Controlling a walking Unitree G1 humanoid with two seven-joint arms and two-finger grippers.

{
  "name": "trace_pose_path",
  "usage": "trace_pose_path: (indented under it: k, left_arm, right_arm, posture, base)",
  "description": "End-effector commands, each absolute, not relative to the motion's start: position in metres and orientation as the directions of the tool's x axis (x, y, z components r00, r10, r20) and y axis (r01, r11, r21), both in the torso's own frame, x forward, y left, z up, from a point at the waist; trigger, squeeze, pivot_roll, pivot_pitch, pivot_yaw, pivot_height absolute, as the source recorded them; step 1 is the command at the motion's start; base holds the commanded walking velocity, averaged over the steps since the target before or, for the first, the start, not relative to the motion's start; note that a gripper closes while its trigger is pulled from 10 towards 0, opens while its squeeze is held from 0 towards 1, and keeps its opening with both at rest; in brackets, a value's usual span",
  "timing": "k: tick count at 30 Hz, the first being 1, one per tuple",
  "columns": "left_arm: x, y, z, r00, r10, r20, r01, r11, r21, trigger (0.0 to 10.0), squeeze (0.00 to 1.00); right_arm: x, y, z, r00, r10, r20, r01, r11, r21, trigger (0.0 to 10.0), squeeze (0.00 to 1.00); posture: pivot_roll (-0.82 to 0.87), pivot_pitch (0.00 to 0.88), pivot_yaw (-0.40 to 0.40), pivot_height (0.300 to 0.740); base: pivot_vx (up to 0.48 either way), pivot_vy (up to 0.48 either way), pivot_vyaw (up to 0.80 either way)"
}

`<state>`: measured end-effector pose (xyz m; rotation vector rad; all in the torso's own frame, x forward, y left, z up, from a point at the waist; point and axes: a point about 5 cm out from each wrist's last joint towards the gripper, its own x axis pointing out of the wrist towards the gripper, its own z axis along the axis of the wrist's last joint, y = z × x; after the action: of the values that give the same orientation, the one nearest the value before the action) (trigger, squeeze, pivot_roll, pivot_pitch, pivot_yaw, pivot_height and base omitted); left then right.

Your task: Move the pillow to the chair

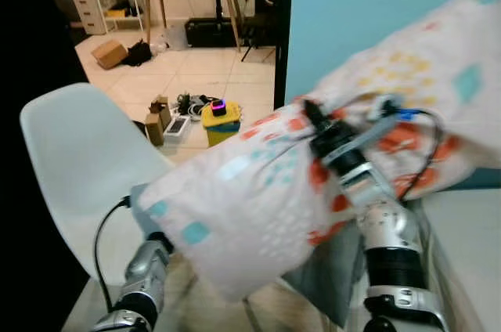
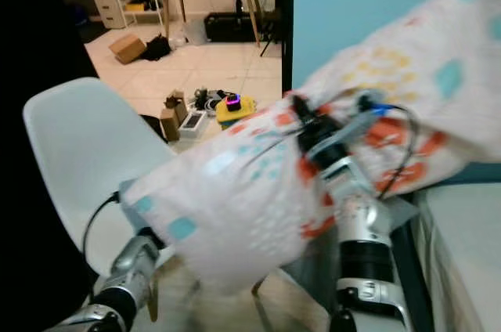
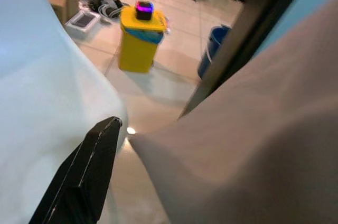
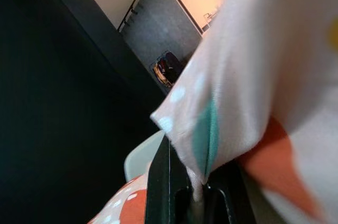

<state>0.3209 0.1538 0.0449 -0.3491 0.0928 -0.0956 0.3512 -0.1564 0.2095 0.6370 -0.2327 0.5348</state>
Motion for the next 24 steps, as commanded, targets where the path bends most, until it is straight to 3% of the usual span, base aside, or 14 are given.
trace_pose_path:
  k: [1, 4, 10, 24]
  left_arm:
    - [0.324, 0.1477, 0.0503, 0.99, -0.134, -0.047, 0.111, 0.935, -0.338, 10.0, 0.0]
    - [0.3241, 0.1473, 0.0504, 0.99, -0.136, -0.046, 0.113, 0.934, -0.338, 10.0, 0.0]
    - [0.3247, 0.1463, 0.0521, 0.99, -0.14, -0.035, 0.12, 0.934, -0.336, 10.0, 0.0]
    - [0.3265, 0.1476, 0.0559, 0.992, -0.126, -0.017, 0.113, 0.936, -0.332, 10.0, 0.0]
  right_arm:
    - [0.3495, -0.1523, 0.2245, 0.801, 0.421, 0.426, -0.591, 0.666, 0.455, 10.0, 0.0]
    - [0.3498, -0.1517, 0.2243, 0.801, 0.422, 0.424, -0.591, 0.666, 0.455, 10.0, 0.0]
    - [0.3506, -0.1509, 0.2225, 0.803, 0.429, 0.413, -0.59, 0.668, 0.454, 10.0, 0.0]
    - [0.3459, -0.1434, 0.2171, 0.774, 0.495, 0.394, -0.631, 0.642, 0.435, 10.0, 0.0]
  posture:
    - [0.06, 0.0, 0.048, 0.724]
    - [0.06, 0.0, 0.048, 0.724]
    - [0.06, 0.0, 0.046, 0.724]
    - [0.06, 0.0, 0.042, 0.724]
  base:
    - [0.48, 0.0, 0.8]
    - [0.48, 0.0, 0.8]
    - [0.48, 0.0, 0.0]
    - [0.469, 0.0, 0.8]
